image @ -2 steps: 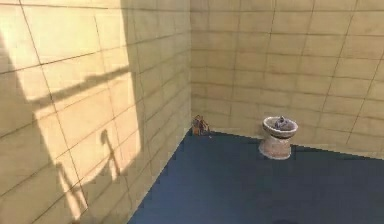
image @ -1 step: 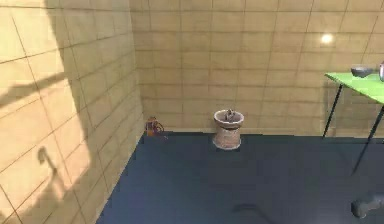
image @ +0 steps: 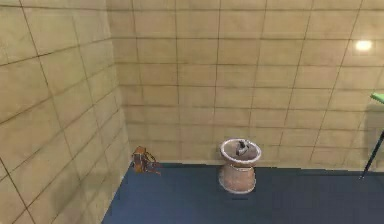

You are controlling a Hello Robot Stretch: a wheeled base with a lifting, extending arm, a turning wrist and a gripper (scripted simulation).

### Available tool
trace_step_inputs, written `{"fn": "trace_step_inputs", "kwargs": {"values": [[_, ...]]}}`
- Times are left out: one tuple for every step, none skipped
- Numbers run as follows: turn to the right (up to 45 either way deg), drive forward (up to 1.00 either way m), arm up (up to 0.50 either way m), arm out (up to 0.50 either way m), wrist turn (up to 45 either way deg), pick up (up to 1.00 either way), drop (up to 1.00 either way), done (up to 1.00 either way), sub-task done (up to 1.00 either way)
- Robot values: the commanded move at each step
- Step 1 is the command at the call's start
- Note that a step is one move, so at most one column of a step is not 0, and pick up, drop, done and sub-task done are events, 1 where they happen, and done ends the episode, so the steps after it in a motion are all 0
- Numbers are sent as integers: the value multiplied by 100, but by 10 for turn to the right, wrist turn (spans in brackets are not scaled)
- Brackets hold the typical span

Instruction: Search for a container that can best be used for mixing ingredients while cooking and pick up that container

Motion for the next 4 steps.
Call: {"fn": "trace_step_inputs", "kwargs": {"values": [[450,0,0,0,0,0,0,0,0],[0,100,0,0,0,0,0,0,0],[60,0,0,0,0,0,0,0,0],[0,30,0,0,0,0,0,0,0]]}}
